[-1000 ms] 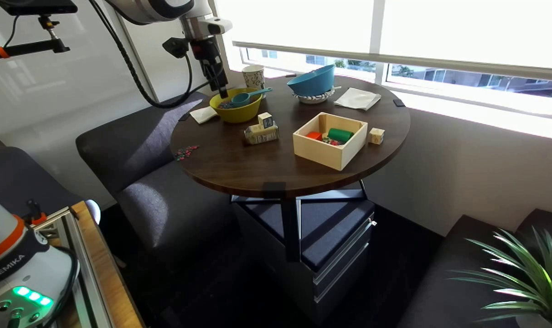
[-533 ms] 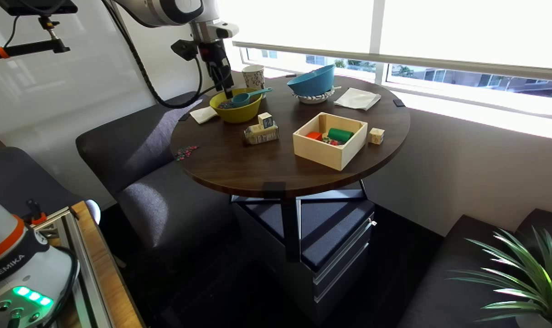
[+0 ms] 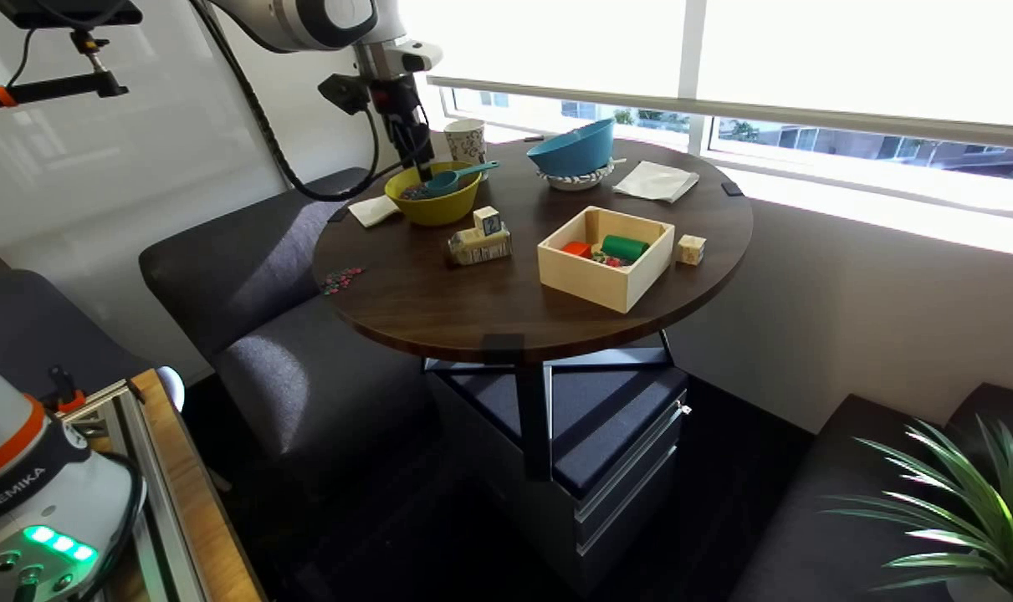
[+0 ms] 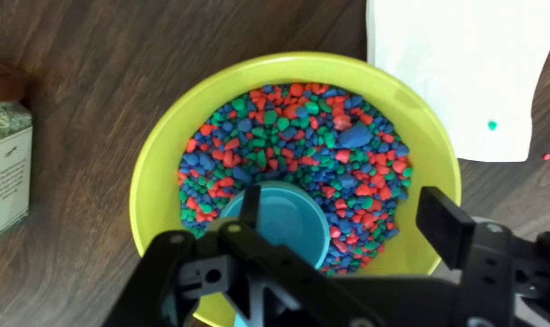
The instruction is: Put the blue measuring cup in the box
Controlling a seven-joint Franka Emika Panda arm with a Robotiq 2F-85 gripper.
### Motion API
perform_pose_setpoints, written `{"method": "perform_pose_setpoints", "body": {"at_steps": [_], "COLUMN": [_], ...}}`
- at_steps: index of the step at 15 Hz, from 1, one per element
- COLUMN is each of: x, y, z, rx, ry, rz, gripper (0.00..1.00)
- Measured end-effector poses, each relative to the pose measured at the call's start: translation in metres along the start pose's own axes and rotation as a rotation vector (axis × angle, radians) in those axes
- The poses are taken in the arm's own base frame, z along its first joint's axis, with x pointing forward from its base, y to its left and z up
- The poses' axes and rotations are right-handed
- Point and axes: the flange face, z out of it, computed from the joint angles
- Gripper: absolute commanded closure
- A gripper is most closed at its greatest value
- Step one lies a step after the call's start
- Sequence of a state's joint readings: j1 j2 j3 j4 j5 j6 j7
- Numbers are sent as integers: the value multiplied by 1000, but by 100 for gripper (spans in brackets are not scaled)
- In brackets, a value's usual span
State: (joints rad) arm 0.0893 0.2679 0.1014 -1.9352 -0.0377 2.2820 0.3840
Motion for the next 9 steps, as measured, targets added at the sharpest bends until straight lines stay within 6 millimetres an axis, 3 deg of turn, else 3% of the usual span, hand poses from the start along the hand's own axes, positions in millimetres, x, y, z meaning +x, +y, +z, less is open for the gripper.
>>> {"method": "perform_pose_setpoints", "body": {"at_steps": [1,3,9], "x": [1,3,12], "y": [-1,-2,2], "z": [1,4,12], "rx": [10,21,37], "ry": [7,18,69], "rz": [-6,-11,-2], "gripper": [39,44,43]}}
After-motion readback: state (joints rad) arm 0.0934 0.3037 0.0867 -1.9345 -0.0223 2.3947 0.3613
